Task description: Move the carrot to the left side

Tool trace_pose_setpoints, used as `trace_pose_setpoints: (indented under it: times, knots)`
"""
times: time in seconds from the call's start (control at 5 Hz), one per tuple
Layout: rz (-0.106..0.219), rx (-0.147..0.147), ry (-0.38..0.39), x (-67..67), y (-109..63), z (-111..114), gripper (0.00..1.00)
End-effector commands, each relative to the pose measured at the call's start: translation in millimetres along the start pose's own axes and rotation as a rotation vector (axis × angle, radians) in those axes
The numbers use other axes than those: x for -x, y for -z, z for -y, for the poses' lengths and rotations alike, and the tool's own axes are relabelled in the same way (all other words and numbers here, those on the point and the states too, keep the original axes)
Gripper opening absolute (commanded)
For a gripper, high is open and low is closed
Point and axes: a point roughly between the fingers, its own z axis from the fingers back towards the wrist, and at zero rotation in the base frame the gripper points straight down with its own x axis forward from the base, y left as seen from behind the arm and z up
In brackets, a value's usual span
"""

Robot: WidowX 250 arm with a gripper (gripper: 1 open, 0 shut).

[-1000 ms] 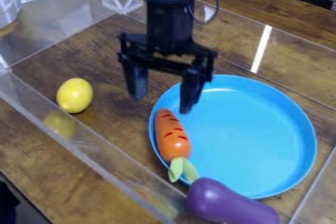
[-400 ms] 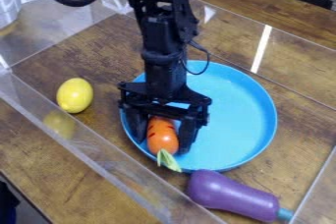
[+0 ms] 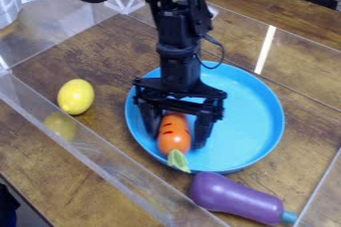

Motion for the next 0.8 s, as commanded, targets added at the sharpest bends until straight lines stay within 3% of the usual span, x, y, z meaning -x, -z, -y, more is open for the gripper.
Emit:
trace_pose_setpoints:
  times: [0.0,0.2,0.6]
  knots:
    - [0.046,0.019,-0.005,-7.0,-5.2,15.1,1.0]
    - [0.054,0.024,-0.042,-7.9,-2.7,17.2,1.0]
    - [0.087,0.034,-0.225,1.1,4.1,18.3,1.0]
